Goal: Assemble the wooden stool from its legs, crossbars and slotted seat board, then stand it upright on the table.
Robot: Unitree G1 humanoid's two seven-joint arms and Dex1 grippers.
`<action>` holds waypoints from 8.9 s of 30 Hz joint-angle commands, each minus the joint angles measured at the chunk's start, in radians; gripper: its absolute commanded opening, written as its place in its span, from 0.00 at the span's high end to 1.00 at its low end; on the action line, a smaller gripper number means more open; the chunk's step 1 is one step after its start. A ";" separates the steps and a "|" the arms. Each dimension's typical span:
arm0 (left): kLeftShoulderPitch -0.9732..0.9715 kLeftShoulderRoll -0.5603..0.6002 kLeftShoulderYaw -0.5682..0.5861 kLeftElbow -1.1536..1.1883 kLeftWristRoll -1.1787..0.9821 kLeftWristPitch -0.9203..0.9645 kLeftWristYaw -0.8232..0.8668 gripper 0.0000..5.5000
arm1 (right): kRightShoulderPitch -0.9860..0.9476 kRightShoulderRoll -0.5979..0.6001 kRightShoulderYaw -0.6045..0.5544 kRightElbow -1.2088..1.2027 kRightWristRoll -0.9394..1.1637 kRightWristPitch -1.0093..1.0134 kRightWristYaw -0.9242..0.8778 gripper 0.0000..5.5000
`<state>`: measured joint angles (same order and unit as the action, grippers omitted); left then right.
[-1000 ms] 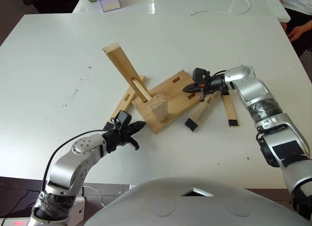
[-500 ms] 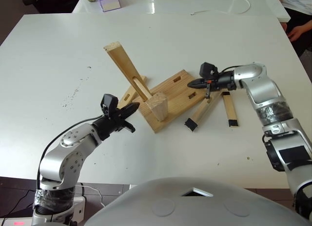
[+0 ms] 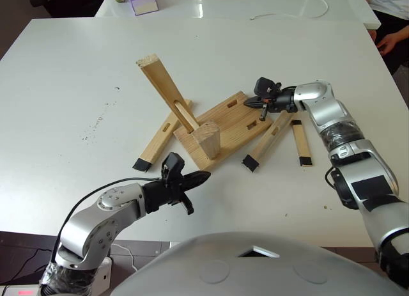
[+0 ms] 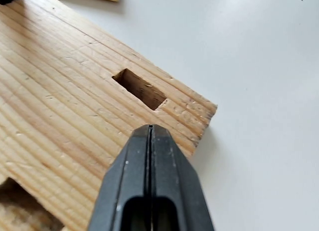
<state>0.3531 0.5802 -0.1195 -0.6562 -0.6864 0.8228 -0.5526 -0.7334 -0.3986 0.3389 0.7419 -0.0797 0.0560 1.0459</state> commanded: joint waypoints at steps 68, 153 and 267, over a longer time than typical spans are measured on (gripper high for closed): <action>-0.330 -0.134 0.030 0.344 0.297 -0.055 0.074 1.00 | 0.381 -0.194 0.069 -0.729 0.089 0.298 0.126 1.00; -1.046 -0.253 0.510 0.428 -0.787 0.237 0.348 0.57 | 0.397 0.105 -0.676 -1.194 1.345 0.884 -0.498 0.75; -0.663 0.245 0.291 0.735 0.147 -0.469 -0.524 0.76 | 0.415 0.019 -0.661 -0.806 1.033 0.544 -0.518 0.48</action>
<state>-0.3125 0.8489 0.1817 0.0466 -0.5522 0.3723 -1.0584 -0.2975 -0.3893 -0.3251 -0.0752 0.9684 0.6056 0.5204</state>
